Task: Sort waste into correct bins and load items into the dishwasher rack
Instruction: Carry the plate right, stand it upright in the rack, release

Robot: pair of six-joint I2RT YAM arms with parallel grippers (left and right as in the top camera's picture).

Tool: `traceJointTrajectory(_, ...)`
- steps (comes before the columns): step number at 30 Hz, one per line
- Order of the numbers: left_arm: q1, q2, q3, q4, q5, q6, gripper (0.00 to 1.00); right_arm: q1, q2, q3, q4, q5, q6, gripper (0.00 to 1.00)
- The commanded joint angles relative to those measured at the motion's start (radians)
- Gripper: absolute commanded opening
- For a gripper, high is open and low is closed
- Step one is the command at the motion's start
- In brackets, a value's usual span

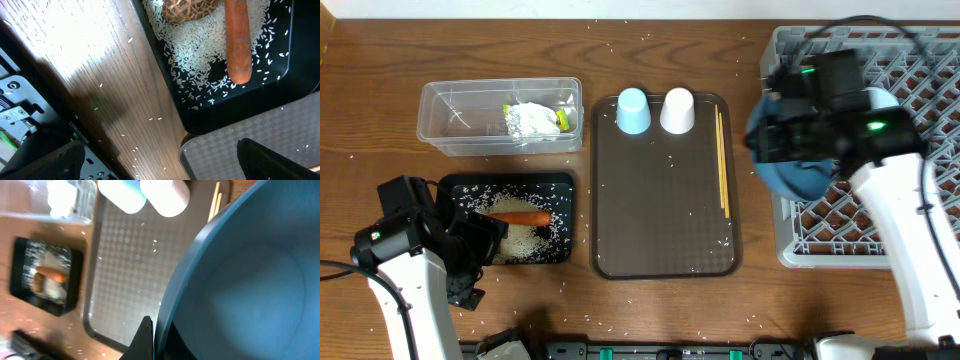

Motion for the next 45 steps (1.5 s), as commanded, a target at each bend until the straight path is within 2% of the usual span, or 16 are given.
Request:
traceJointTrajectory(1,0.005,0.002,0.0,-0.003,-0.01,-0.012,0.98,-0.134,-0.022,-0.006,-0.015,-0.264,-0.143,0.01)
traceJointTrajectory(7,0.005,0.002,0.0,-0.003,-0.01,-0.012,0.98,-0.389,-0.022,-0.02,-0.039,-0.479,-0.243,0.01)
traceJointTrajectory(15,0.005,0.002,0.0,-0.003,-0.01,-0.012,0.98,-0.57,-0.021,-0.073,-0.021,-0.534,-0.299,0.01)
traceJointTrajectory(23,0.005,0.002,0.0,-0.003,-0.01,-0.012,0.98,-0.577,-0.009,-0.172,0.087,-0.659,-0.306,0.01)
traceJointTrajectory(30,0.005,0.002,0.0,-0.003,-0.01,-0.012,0.98,-0.578,0.019,-0.179,0.146,-0.705,-0.296,0.01)
traceJointTrajectory(36,0.005,0.002,0.0,-0.003,-0.01,-0.012,0.98,-0.591,0.053,-0.179,0.222,-0.717,-0.217,0.01)
traceJointTrajectory(45,0.005,0.002,0.0,-0.003,-0.01,-0.012,0.98,-0.669,0.066,-0.179,0.224,-0.717,-0.15,0.01)
